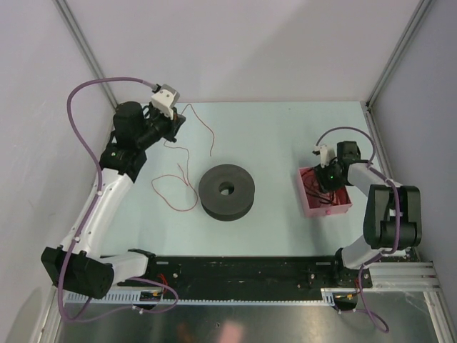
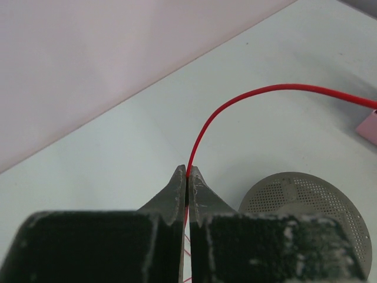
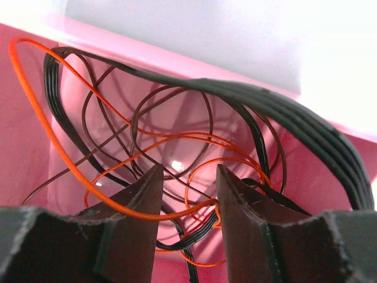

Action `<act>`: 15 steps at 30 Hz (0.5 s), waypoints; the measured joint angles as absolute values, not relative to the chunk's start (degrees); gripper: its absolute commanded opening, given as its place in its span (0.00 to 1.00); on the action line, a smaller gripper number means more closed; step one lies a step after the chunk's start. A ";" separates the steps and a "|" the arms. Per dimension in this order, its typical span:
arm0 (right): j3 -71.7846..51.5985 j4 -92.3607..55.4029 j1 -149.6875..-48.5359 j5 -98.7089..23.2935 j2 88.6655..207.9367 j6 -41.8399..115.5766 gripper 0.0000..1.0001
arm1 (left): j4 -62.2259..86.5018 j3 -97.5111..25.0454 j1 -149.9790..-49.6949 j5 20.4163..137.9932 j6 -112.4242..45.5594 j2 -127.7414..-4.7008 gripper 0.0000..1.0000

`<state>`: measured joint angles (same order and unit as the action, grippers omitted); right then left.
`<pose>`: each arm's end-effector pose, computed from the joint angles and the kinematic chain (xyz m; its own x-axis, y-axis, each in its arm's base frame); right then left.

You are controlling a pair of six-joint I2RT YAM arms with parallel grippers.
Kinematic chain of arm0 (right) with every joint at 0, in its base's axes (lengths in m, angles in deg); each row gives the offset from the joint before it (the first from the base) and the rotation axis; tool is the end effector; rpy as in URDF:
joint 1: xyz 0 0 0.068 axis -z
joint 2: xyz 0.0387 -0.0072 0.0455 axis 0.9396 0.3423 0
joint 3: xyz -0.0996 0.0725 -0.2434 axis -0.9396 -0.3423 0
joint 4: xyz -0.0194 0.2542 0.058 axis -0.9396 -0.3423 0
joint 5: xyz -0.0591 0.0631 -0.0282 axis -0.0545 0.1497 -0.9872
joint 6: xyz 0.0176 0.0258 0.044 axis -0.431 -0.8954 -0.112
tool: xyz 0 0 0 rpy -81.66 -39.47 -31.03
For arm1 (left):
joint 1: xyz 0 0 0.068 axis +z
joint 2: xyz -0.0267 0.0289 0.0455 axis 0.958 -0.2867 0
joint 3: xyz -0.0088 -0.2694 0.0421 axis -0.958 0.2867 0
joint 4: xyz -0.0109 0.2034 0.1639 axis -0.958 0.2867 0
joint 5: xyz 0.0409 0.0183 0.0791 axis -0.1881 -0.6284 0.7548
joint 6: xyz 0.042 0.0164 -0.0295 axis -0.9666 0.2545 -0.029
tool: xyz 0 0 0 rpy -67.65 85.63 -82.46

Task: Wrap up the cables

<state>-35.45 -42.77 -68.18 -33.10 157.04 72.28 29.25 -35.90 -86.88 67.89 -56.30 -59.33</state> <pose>0.2933 -0.0016 0.1696 -0.7625 -0.4440 -0.4706 -0.4850 0.8737 -0.0385 0.2594 -0.0748 0.4115 -0.0875 0.2108 -0.9736 0.5678 0.8136 0.1252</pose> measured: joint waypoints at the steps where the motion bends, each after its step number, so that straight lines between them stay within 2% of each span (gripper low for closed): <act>1: -35.45 -42.29 -67.29 -33.45 157.04 72.48 0.50 | 29.49 -35.79 -86.42 68.02 -55.97 -59.33 0.00; 7: -35.45 -43.64 -65.23 -33.91 154.29 74.60 0.65 | 32.15 -35.72 -83.49 69.34 -55.45 -59.87 0.00; 15: -34.20 -53.11 -68.73 -30.78 138.27 75.58 0.79 | 35.45 -35.72 -81.83 73.05 -56.13 -61.93 0.00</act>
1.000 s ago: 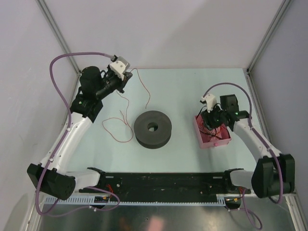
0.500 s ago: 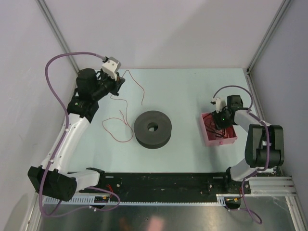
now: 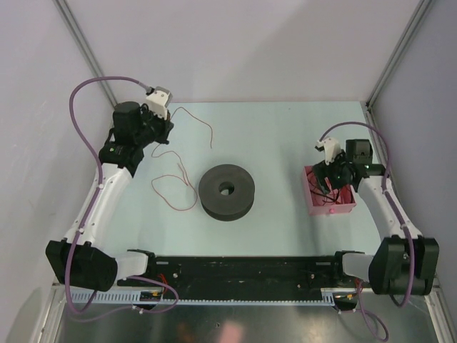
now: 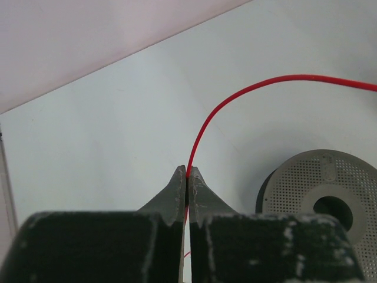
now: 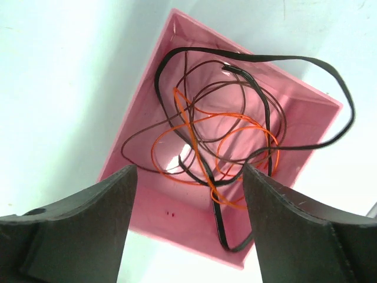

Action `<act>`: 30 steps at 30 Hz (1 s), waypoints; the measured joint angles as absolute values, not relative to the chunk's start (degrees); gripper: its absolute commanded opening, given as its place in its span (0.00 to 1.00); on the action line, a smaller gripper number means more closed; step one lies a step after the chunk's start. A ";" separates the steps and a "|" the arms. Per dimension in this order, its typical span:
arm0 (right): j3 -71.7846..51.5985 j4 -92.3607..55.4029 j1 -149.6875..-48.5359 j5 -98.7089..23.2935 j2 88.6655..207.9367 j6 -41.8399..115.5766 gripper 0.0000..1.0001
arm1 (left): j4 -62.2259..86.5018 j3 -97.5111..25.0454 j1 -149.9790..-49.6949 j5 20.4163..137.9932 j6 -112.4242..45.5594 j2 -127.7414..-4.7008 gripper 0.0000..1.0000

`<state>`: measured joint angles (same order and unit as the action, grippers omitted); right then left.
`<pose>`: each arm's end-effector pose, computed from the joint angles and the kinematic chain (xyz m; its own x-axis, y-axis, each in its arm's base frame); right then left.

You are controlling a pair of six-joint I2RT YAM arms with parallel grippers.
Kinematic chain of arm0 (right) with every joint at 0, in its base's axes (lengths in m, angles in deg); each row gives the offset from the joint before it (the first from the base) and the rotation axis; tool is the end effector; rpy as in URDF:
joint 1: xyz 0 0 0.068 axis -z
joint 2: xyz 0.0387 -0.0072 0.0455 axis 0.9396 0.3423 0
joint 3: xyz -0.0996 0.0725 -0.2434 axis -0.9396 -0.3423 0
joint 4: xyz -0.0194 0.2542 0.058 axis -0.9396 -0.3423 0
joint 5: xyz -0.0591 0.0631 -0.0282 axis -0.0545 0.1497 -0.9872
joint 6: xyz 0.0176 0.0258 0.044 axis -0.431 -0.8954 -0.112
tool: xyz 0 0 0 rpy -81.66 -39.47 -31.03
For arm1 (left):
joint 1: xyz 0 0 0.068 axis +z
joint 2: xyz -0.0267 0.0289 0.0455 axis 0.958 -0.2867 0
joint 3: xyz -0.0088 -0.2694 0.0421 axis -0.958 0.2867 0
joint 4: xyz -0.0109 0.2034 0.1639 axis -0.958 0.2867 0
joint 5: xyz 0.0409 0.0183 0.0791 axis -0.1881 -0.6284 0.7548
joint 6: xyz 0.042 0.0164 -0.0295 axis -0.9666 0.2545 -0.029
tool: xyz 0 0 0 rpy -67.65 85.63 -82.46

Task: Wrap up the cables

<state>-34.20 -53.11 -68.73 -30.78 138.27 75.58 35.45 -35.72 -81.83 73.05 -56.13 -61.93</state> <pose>0.2480 0.0036 0.2493 -0.6276 -0.4978 -0.5986 -0.5367 0.8336 -0.1305 0.2760 -0.0503 0.3874 -0.2705 0.2293 -0.9350 0.4337 0.8961 0.0942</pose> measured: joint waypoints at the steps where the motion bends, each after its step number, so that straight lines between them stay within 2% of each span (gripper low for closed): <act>1: -33.70 -54.50 -68.77 -30.50 136.78 75.67 0.80 | 35.65 -35.72 -81.83 73.62 -56.26 -61.95 0.00; 12: -26.59 -65.85 -69.73 -25.38 128.08 75.52 0.79 | 37.55 -35.72 -81.83 78.38 -56.39 -61.97 0.00; 18: -22.22 -63.14 -77.36 -21.34 127.99 71.89 0.79 | 38.25 -34.72 -82.51 78.67 -56.00 -61.73 0.00; 24: -21.35 -55.51 -84.57 -17.05 128.21 65.99 0.79 | 39.80 -33.95 -88.93 80.31 -57.53 -61.90 0.00; 30: -21.00 -48.89 -86.83 -14.63 130.83 61.25 0.78 | 41.27 -48.31 -90.90 83.21 -58.77 -75.32 0.00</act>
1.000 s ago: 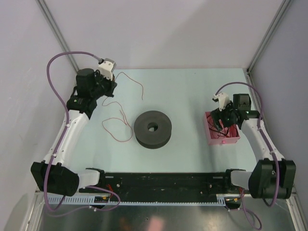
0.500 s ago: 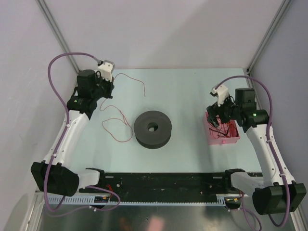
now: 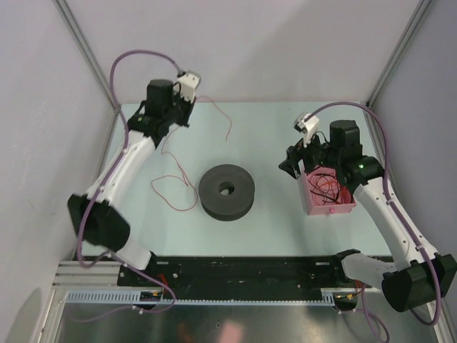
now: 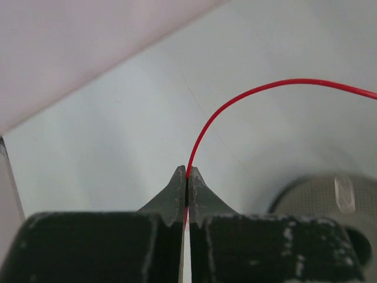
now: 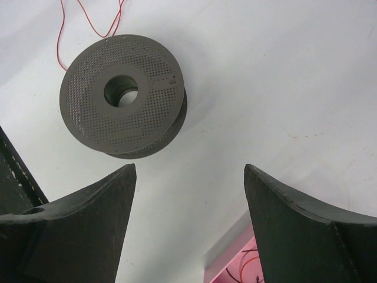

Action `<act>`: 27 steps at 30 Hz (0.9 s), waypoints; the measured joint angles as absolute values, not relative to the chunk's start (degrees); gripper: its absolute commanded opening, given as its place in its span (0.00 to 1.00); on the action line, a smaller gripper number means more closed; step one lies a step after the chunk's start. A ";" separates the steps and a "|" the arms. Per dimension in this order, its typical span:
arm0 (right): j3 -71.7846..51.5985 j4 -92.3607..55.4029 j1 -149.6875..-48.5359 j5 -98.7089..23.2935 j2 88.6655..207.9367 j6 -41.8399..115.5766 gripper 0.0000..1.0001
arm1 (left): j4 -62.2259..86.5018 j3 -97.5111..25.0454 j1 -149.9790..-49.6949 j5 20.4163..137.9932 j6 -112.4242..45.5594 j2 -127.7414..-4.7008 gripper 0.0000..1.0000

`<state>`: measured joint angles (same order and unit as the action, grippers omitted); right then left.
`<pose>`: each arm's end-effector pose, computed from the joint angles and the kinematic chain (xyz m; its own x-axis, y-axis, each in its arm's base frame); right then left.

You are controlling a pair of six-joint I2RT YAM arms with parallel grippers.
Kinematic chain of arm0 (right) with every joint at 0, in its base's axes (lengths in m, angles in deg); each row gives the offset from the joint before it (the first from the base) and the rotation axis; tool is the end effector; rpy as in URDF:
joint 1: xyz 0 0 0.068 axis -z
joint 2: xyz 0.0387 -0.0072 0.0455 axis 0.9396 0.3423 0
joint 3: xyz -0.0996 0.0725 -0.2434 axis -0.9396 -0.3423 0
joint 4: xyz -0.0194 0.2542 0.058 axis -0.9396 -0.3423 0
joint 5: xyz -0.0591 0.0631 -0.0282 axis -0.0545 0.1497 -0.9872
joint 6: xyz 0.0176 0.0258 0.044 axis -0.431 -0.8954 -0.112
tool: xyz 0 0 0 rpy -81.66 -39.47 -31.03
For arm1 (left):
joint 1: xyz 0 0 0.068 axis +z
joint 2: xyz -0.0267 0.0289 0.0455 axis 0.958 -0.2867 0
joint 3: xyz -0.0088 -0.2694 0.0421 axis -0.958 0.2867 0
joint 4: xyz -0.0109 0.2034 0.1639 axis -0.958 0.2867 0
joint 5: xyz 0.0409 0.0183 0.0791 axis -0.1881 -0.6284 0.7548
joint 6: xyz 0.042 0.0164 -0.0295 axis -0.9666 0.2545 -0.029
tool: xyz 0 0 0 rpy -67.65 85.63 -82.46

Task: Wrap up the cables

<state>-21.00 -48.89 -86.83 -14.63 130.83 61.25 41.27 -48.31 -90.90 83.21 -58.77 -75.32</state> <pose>0.2217 0.0862 0.3626 -0.2515 -0.3473 -0.9034 -0.7857 0.6184 -0.0190 0.3207 -0.1044 0.3851 -0.3380 0.3558 -0.8713 0.4573 0.8712 0.1783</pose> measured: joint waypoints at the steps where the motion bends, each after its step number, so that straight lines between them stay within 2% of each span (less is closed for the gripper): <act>1: -21.00 -48.38 -86.83 -14.65 131.45 60.87 0.78 | 41.38 -52.11 -90.77 83.72 -59.08 -78.69 0.00; 6: -21.00 -45.32 -86.80 -14.59 133.13 58.53 0.76 | 40.15 -64.11 -90.79 83.61 -60.15 -89.97 0.00; 16: -20.28 -27.31 -89.45 -12.97 139.62 46.75 0.76 | 40.28 -66.76 -91.49 78.89 -59.51 -93.71 0.00; 21: -19.95 -24.32 -90.52 -14.10 145.41 44.90 0.76 | 40.61 -73.93 -92.15 78.30 -60.56 -100.59 0.00; 22: -19.95 -24.32 -90.52 -14.48 146.05 44.90 0.76 | 40.52 -76.73 -92.60 78.47 -61.18 -102.97 0.03; 23: -19.95 -24.32 -90.52 -14.72 146.53 44.90 0.76 | 40.26 -78.61 -93.09 78.69 -61.81 -104.79 0.12; 24: -19.93 -24.32 -90.50 -14.98 146.88 44.94 0.77 | 40.52 -81.45 -93.81 78.93 -62.64 -107.15 0.27; 26: -19.91 -24.36 -90.45 -15.42 146.97 45.20 0.79 | 40.24 -87.06 -95.60 79.35 -64.76 -111.87 0.63; 27: -19.77 -24.41 -90.43 -15.57 146.97 45.36 0.80 | 40.31 -89.82 -96.60 79.32 -65.59 -114.12 0.75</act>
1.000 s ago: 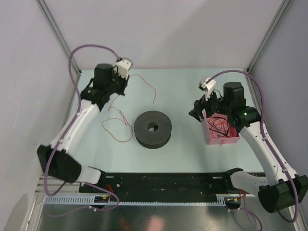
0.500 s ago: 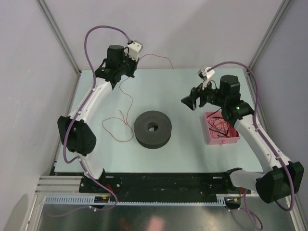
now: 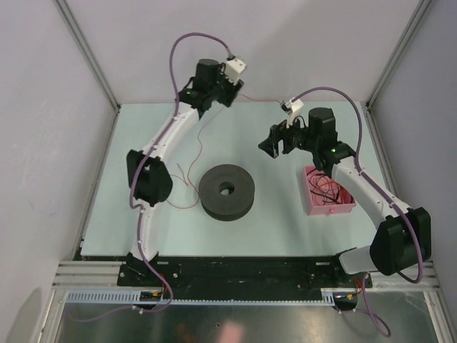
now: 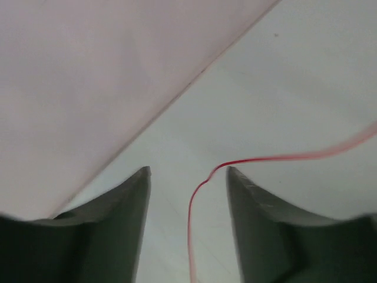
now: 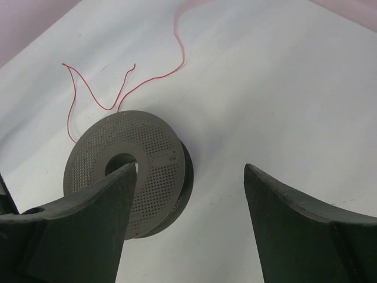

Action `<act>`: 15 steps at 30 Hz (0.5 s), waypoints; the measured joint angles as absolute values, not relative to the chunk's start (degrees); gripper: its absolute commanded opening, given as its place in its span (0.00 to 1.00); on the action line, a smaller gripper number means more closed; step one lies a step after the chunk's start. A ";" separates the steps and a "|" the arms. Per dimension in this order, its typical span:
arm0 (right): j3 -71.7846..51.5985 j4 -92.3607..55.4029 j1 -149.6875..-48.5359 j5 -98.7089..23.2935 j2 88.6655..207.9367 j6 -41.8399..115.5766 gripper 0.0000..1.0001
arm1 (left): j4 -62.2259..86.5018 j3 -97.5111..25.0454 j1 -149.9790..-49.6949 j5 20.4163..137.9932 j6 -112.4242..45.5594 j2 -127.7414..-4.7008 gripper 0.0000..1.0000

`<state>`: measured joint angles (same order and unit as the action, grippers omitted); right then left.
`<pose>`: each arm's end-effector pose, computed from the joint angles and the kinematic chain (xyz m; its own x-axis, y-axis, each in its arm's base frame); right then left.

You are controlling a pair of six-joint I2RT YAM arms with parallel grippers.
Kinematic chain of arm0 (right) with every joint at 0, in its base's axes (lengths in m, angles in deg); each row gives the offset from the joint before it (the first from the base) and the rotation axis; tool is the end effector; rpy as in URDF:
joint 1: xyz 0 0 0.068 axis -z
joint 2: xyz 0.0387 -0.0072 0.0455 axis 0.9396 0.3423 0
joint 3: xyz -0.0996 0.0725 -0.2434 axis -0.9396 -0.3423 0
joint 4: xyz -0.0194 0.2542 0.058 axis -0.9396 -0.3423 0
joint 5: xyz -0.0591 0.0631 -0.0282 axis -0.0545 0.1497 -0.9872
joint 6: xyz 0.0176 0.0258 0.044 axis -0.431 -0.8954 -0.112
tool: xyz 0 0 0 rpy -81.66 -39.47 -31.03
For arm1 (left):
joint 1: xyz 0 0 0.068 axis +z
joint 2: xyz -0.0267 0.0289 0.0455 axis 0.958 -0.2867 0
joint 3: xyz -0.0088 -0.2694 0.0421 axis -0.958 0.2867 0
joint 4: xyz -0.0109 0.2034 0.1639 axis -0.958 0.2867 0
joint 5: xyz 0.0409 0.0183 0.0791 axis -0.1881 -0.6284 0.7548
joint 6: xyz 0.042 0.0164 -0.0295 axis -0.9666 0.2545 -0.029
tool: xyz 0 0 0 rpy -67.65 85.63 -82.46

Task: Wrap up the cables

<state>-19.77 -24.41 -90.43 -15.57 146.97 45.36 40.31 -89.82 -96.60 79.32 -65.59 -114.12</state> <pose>0.2971 0.1297 0.3367 -0.3036 -0.1403 -0.9424 -0.7489 0.6466 0.1449 0.4639 -0.2050 0.3609 -0.1652 0.4498 -0.8777 0.6071 0.7478 0.2689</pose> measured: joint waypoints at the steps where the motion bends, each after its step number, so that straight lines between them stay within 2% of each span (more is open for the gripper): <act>1: -19.58 -24.41 -90.43 -15.74 146.97 45.62 0.81 | 40.11 -91.92 -97.59 79.19 -66.36 -115.94 0.82; 4: -19.31 -24.41 -90.43 -15.98 147.05 45.92 0.84 | 40.81 -92.86 -99.42 76.42 -68.24 -117.44 0.96; 6: -19.16 -24.41 -90.43 -15.94 147.32 45.97 0.86 | 40.24 -89.29 -99.12 72.94 -68.63 -115.30 0.98; 9: -19.16 -24.56 -90.30 -15.04 147.73 46.40 0.91 | 40.96 -79.17 -94.66 65.71 -69.04 -108.31 0.99; 12: -19.14 -25.54 -89.56 -12.18 147.99 47.96 0.91 | 42.99 -70.17 -85.00 58.14 -70.49 -100.70 0.99; 15: -19.14 -27.53 -88.86 -10.41 148.15 50.05 0.90 | 46.23 -65.03 -73.83 54.49 -75.91 -95.15 0.93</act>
